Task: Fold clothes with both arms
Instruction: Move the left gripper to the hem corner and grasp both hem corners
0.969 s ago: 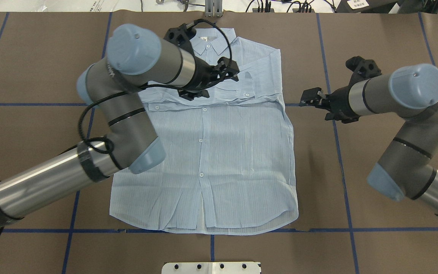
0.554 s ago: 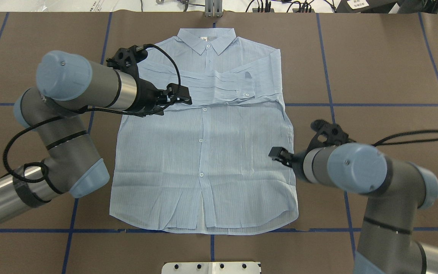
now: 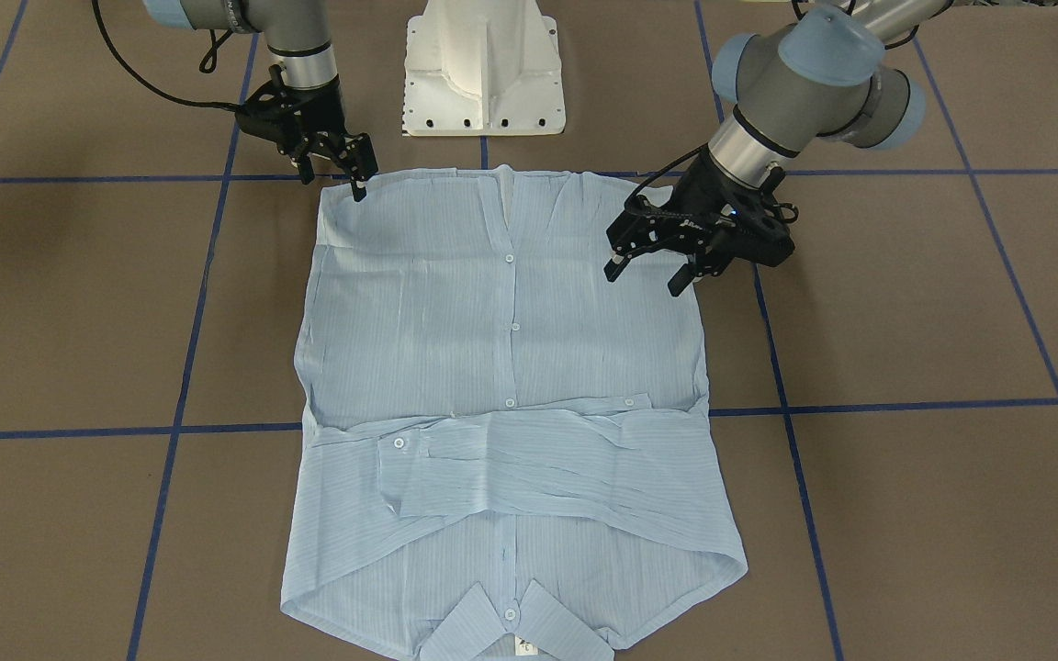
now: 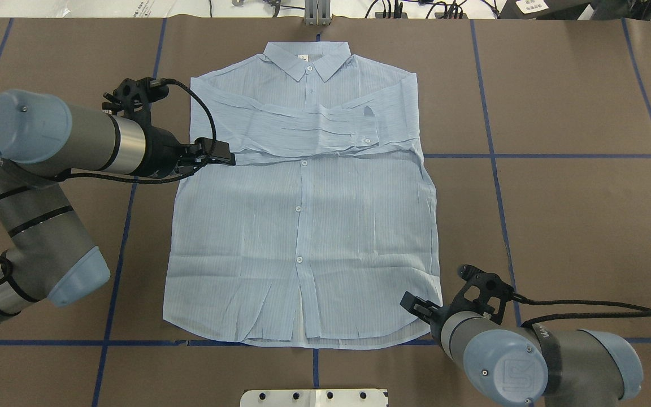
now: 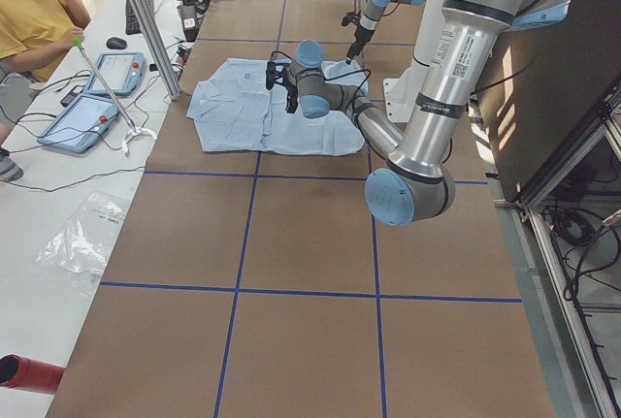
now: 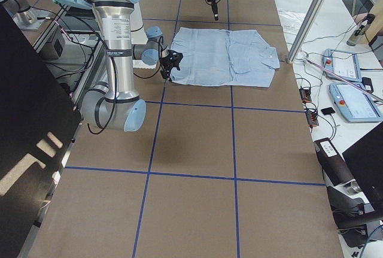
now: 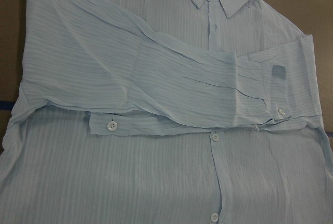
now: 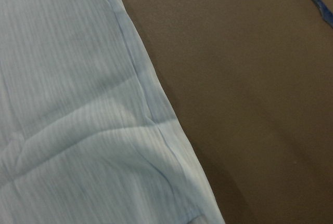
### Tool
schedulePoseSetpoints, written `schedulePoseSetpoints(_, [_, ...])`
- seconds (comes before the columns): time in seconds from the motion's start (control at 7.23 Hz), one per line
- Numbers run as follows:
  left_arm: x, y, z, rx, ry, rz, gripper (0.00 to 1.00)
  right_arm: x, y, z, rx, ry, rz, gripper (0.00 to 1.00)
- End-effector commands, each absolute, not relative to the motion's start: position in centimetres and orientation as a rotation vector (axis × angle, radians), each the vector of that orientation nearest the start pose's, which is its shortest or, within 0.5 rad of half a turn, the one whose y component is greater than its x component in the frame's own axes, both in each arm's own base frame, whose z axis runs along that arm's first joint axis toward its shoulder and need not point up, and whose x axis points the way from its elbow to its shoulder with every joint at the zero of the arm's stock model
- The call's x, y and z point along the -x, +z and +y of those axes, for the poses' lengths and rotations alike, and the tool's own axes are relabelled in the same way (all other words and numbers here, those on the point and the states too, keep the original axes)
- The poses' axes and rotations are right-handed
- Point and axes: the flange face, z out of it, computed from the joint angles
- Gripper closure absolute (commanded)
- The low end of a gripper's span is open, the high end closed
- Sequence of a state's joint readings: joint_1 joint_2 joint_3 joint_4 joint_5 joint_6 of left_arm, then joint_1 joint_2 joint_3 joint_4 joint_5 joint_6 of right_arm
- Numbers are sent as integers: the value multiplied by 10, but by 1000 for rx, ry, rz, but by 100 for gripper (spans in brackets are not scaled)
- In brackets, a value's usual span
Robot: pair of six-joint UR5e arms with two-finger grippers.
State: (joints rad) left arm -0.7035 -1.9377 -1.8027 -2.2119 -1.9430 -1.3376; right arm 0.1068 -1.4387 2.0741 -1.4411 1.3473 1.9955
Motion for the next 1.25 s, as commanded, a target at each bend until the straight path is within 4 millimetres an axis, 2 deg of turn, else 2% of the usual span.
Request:
schedulePoseSetpoints(0.0, [-390, 277, -460, -266, -177, 1232, 0, 498, 362, -205, -94, 589, -777, 5])
schedulePoseSetpoints(0.28, [-391, 277, -459, -267, -176, 1233, 0, 497, 367, -206, -96, 590, -768, 40])
schedulePoseSetpoints(0.42, [-390, 278, -460, -272, -181, 1230, 0, 496, 366, -206, -89, 611, -771, 67])
schedulePoseSetpoints(0.55, [-390, 279, -460, -275, -184, 1227, 0, 496, 365, -206, -83, 619, -773, 100])
schedulePoseSetpoints(0.83, [-388, 281, -461, -280, -193, 1222, 0, 491, 357, -207, -75, 620, -790, 100])
schedulePoseSetpoints(0.97, [-385, 279, -458, -280, -194, 1227, 0, 483, 346, -206, -63, 620, -815, 100])
schedulePoseSetpoints(1.11, [-368, 293, -444, -273, -199, 1217, 0, 473, 342, -205, -56, 623, -824, 100])
